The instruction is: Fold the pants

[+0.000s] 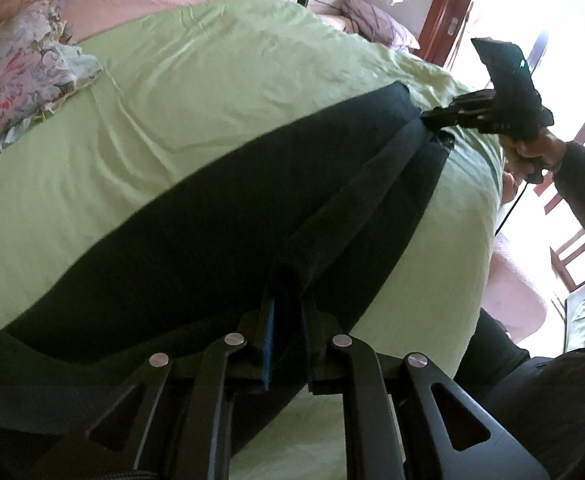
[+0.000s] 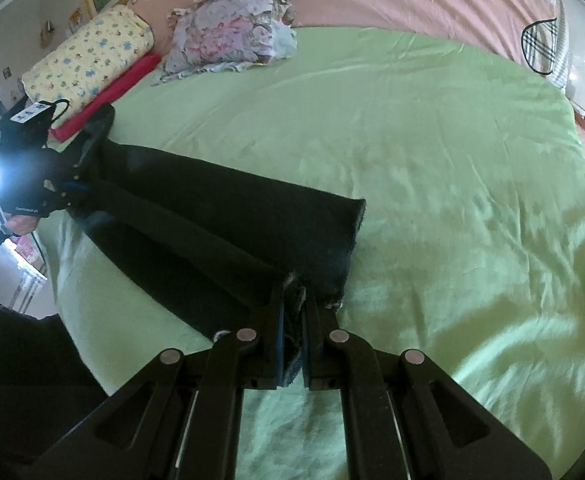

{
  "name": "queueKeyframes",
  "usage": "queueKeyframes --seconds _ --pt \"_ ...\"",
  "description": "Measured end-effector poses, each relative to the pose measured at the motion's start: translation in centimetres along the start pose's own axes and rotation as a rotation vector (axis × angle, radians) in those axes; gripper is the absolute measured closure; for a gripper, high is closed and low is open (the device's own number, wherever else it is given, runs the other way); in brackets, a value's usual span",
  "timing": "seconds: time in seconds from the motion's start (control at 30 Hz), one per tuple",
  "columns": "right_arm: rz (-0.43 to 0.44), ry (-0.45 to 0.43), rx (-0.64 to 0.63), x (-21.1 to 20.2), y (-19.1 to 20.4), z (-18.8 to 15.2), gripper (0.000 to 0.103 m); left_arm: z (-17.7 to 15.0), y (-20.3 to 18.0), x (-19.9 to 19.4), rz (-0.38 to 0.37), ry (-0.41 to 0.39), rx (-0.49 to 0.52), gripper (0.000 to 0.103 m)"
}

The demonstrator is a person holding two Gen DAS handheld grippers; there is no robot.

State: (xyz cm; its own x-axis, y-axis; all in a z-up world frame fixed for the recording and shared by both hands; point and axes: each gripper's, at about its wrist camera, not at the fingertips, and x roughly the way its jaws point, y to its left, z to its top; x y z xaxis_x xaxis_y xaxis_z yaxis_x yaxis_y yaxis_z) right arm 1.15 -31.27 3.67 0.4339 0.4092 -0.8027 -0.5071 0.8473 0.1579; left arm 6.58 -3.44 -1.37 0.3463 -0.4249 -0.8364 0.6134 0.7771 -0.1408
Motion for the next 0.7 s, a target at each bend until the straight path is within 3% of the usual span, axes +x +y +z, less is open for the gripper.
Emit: queueKeyframes --seconds 0.2,0.33,0.47,0.57,0.7 --pt "-0.007 -0.002 0.035 -0.8 0.6 -0.7 0.087 -1.1 -0.7 -0.8 -0.009 -0.029 -0.010 0.073" --pt "-0.048 0.003 0.063 -2.0 1.0 -1.5 0.069 -2.0 -0.8 -1.3 -0.008 -0.040 -0.023 0.072" --pt "-0.116 -0.021 0.054 -3.4 2.3 -1.7 0.069 -2.8 -0.8 -2.1 0.002 -0.057 -0.053 0.070" --pt "-0.130 -0.081 0.057 -4.8 3.9 -1.3 0.069 -3.4 -0.3 -3.1 0.010 -0.081 -0.081 0.061" --pt "-0.075 -0.157 0.066 -5.4 6.3 -0.1 0.065 -4.4 0.7 -4.3 0.049 -0.110 -0.128 0.057"
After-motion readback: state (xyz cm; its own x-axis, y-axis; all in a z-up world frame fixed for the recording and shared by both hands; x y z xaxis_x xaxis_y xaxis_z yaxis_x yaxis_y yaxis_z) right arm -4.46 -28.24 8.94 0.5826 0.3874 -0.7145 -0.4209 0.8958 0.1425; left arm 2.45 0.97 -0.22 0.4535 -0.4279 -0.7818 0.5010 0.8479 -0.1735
